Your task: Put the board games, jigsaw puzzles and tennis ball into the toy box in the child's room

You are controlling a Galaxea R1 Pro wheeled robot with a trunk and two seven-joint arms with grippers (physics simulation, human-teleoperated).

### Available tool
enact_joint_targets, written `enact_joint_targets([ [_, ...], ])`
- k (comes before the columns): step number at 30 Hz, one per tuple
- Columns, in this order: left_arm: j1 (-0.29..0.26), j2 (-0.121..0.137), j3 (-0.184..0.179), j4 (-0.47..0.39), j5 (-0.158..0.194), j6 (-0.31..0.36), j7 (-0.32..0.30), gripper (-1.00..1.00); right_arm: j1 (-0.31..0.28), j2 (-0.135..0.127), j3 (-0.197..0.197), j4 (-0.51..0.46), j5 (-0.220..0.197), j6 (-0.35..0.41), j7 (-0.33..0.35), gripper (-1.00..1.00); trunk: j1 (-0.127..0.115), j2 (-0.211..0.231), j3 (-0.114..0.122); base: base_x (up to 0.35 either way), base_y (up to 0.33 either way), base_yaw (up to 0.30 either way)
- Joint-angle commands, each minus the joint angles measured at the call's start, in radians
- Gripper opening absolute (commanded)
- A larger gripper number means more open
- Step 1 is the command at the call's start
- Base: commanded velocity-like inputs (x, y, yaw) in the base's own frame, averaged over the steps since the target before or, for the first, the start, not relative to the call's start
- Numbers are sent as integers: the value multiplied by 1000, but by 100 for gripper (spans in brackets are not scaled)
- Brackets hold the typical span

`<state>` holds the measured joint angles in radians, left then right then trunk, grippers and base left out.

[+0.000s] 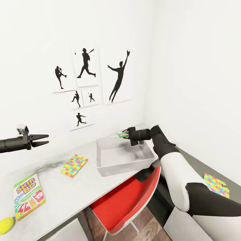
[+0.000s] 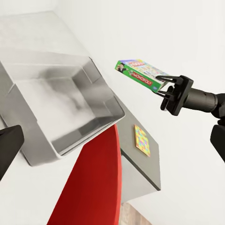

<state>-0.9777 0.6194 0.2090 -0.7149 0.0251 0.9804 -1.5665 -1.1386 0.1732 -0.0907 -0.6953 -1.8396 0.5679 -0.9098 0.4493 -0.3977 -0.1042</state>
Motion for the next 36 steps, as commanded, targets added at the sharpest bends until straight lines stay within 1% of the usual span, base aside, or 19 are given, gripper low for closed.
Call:
enact_joint_targets([
  [1,-1,0,0,0,-1,11,-4,100,-1,1,-7,0,-1,6,-7,-100,1,-2,-2,1,0,0],
  [21,-1,0,0,1,-1,11,-4,100,-1,1,-8,1,0,4,-6,-100,1,-2,-2,0,0,0],
  [26,-1,0,-1,1,-1,11,-4,100,-1,1,-9,16,0,4,-6,-100,1,-2,-2,0,0,0],
  [30,-1,0,-1,2,-1,11,-4,100,-1,1,-23,28,0,4,-6,-100,1,-2,-2,0,0,0],
  [32,-1,0,-1,2,-1,11,-4,100,0,1,-48,32,1,4,-6,-100,1,-2,-3,0,0,9],
  [36,-1,0,-2,2,-1,11,-4,100,0,1,-73,35,2,4,-6,-100,1,-2,-4,0,0,40],
])
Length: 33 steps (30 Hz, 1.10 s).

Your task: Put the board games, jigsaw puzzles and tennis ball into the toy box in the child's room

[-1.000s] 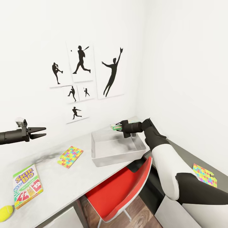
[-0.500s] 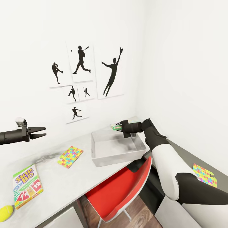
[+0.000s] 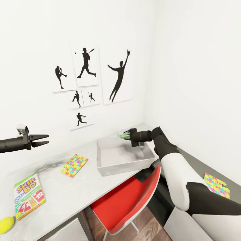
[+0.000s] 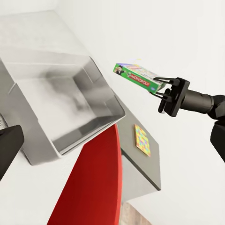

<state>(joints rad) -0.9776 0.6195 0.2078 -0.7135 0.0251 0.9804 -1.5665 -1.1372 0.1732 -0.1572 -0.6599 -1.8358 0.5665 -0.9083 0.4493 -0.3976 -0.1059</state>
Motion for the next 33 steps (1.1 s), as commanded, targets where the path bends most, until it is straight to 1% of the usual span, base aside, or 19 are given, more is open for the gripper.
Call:
enact_joint_targets([
  [1,-1,0,-1,0,-1,11,-4,100,-1,1,-10,0,-2,5,-7,-100,1,-2,-3,0,0,91],
  [13,-1,-1,-1,1,-2,11,-4,100,-1,1,-16,2,0,3,-7,-100,1,-2,-17,0,0,86],
  [33,-1,-3,-1,8,-4,10,-4,100,8,1,-16,3,0,4,-7,-100,1,-2,-49,0,0,70],
])
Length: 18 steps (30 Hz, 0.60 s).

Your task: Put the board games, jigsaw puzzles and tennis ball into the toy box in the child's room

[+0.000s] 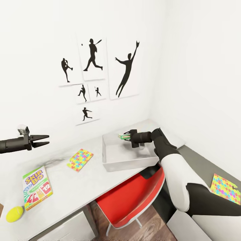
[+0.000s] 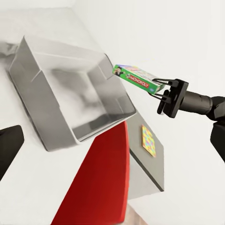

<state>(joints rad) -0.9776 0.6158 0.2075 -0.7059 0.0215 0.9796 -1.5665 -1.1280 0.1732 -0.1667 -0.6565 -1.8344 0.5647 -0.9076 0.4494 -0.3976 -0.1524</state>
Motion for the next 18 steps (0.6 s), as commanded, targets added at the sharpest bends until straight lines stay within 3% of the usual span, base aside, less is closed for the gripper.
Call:
enact_joint_targets([
  [1,-1,0,0,0,-1,11,-4,100,-1,1,-7,-1,-2,6,-7,-100,1,-2,-4,0,0,72],
  [9,-1,1,0,0,0,10,-4,100,-2,1,-7,0,-3,8,3,-100,1,-2,-17,0,0,72],
  [18,-1,1,0,0,0,9,-4,100,-3,-17,-7,-1,-2,7,22,-100,1,-2,-31,0,0,72],
])
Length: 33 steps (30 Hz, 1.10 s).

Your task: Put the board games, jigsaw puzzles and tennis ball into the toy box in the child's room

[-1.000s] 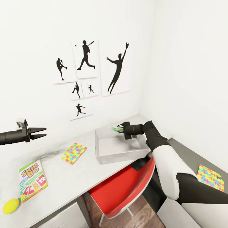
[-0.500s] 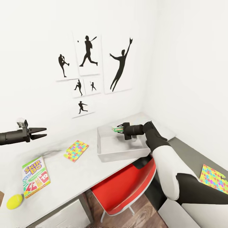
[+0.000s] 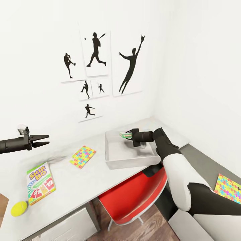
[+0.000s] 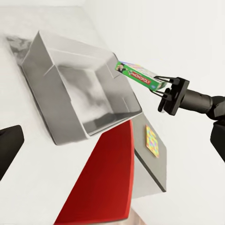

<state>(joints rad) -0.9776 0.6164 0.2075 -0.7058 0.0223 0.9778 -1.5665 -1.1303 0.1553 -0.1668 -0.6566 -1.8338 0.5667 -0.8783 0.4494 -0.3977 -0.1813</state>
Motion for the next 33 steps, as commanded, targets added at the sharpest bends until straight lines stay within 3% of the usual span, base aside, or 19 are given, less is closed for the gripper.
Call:
enact_joint_targets([
  [1,-1,0,0,0,-1,10,-4,100,-1,1,-7,-1,-2,5,-7,-100,1,-2,-4,0,0,72],
  [11,-1,-1,0,0,-2,10,-4,100,-2,2,-7,-7,5,1,35,-100,1,-2,-14,0,0,42],
  [21,-1,-2,-3,-5,7,13,-4,100,-2,0,-5,-3,-7,-59,38,-100,1,-2,-15,0,0,2],
  [33,-1,-67,-3,-15,8,15,-4,100,-2,-2,-6,-3,-11,-60,48,-100,1,-2,-15,0,0,0],
])
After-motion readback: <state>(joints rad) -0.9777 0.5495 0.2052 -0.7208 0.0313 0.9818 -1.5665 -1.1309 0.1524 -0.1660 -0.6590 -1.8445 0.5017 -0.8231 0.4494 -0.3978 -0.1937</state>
